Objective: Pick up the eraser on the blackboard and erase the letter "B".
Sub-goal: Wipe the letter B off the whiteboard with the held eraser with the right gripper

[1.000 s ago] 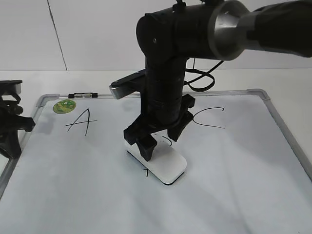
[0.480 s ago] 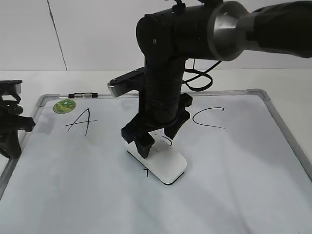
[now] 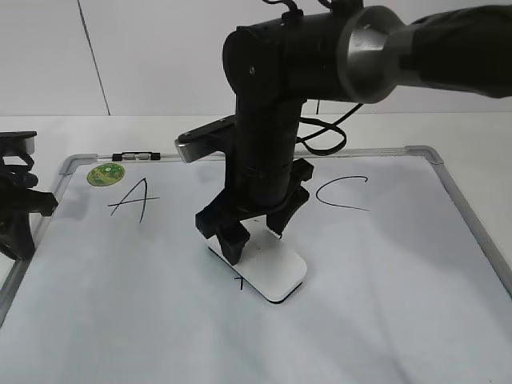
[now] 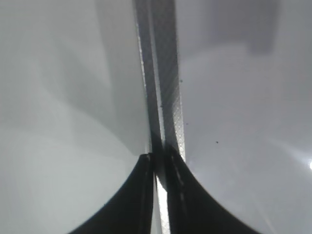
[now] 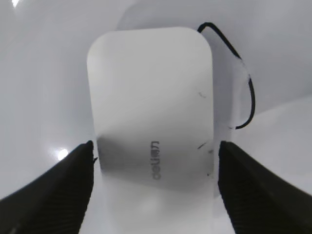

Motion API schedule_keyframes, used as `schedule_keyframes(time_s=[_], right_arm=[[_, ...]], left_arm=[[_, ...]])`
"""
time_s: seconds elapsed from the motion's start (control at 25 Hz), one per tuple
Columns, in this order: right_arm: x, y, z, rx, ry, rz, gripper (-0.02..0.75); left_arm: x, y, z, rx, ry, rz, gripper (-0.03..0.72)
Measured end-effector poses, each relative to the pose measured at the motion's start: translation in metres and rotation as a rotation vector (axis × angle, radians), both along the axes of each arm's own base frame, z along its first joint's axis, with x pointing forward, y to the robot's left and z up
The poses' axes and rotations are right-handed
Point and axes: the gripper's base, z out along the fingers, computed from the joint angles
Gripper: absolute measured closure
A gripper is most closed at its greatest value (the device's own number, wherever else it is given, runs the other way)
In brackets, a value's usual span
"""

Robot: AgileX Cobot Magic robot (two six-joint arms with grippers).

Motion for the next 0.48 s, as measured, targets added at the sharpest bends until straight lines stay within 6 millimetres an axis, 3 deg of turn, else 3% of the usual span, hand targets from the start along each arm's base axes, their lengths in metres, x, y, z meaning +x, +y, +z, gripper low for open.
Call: schedule_keyframes(time_s=[0.48], right_arm=[[0.001,0.001,-0.014,-0.021,0.038,-0.003,0.11]], left_arm=[[0.0,0.0,0.0,0.0,0.0,0.0,0.649]])
